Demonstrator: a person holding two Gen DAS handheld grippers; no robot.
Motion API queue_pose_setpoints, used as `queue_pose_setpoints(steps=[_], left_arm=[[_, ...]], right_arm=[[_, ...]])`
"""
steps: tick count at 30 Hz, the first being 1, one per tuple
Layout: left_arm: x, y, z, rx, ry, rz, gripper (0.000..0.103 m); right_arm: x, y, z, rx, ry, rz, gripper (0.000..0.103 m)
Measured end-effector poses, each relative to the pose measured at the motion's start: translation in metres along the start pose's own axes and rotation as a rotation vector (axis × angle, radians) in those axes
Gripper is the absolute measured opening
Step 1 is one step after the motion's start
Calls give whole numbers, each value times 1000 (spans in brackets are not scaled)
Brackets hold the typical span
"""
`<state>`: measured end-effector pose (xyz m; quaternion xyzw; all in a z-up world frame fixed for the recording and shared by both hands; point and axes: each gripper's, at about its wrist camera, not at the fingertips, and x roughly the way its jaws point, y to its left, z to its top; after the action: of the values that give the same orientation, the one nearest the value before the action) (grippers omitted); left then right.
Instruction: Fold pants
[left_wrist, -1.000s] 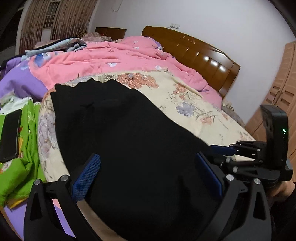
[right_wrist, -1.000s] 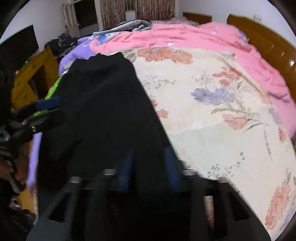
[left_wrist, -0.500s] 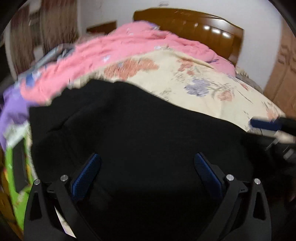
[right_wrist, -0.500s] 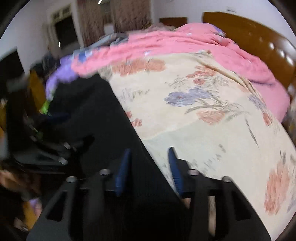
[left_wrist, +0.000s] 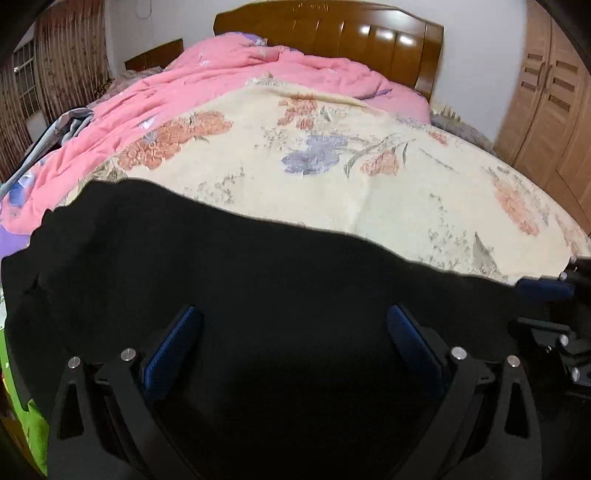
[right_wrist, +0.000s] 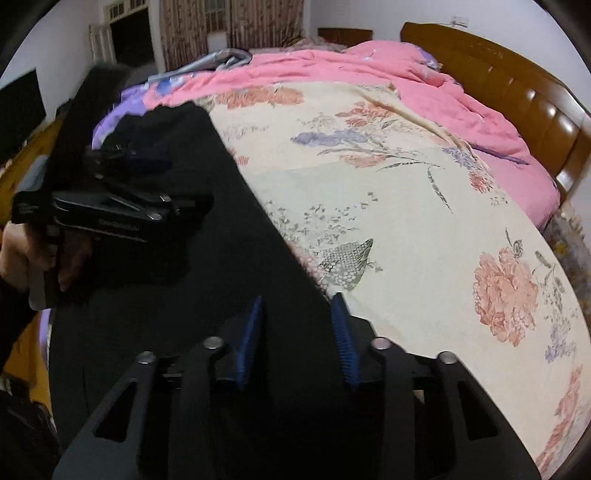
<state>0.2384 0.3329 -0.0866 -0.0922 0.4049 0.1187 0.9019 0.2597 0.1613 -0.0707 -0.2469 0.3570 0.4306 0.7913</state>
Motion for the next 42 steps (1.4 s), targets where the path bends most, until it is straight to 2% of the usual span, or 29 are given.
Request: queue_pose_setpoints(steps=[1,3,4,7,8,9,11,12,14,17,21,24,26,29,30,33,35,36,38,41,42], left_arm=[[-3,4,-1,-25,-23,-4,101],[-2,11,-5,-63,-21,-7,101],[-3,13,-5,-73,-30,-11,101],[-4,10,-7,-67,-30,24,101],[-5,9,-7,-58,-26,34,101],[-4,7,-8,-49,-22,48,101],[-6,4,-9,-35,-19,60,101],[-6,5,-9,-36,-21,61,101],[-5,6,-8,-36,-20,60,101],[-5,7,-9,-43,-21,53,101],[-5,7,-9,-45,-21,50,101],[-5,7,-9,-48,-21,47,101],[-5,7,-8,-48,-22,47,101],[-5,7,-9,-51,-18,44,101],[-5,8,-9,-53,-17,42,101],[-9,10,-7,-58,-18,15,101],[-21,18,1,-74,-51,-51,101],[-23,23,6,-85,-62,-59,101],[-23,39,22,-124,-80,-57,101],[15,74,45,-180,27,7,101],[25,81,46,-190,47,4,101]], right_arm=[[-5,1,0,-5,-26,-22,4],[-14,4,1,-26,-68,-83,4],[-18,3,1,-19,-83,-82,4],[-5,-6,0,22,-37,-74,4],[3,-8,-2,32,-6,-70,6],[3,-9,-3,37,-19,-71,10],[-3,-14,0,86,-19,-62,32],[-10,-15,1,109,-40,-58,36],[-25,-17,2,134,-83,-82,56],[-38,-23,-7,185,-55,-132,57],[-28,-43,-34,221,66,-237,56],[-23,-62,-46,287,18,-162,57],[-21,-70,-46,318,9,-203,50],[-20,-82,-47,398,8,-178,54],[-25,-79,-45,398,6,-200,54],[-56,-63,-40,369,-52,-250,60],[-81,-48,-42,335,-89,-214,84],[-87,-44,-45,318,-91,-215,88],[-91,-43,-57,308,-54,-209,88],[-82,-63,-78,375,-4,-227,88],[-75,-77,-89,431,20,-239,88]])
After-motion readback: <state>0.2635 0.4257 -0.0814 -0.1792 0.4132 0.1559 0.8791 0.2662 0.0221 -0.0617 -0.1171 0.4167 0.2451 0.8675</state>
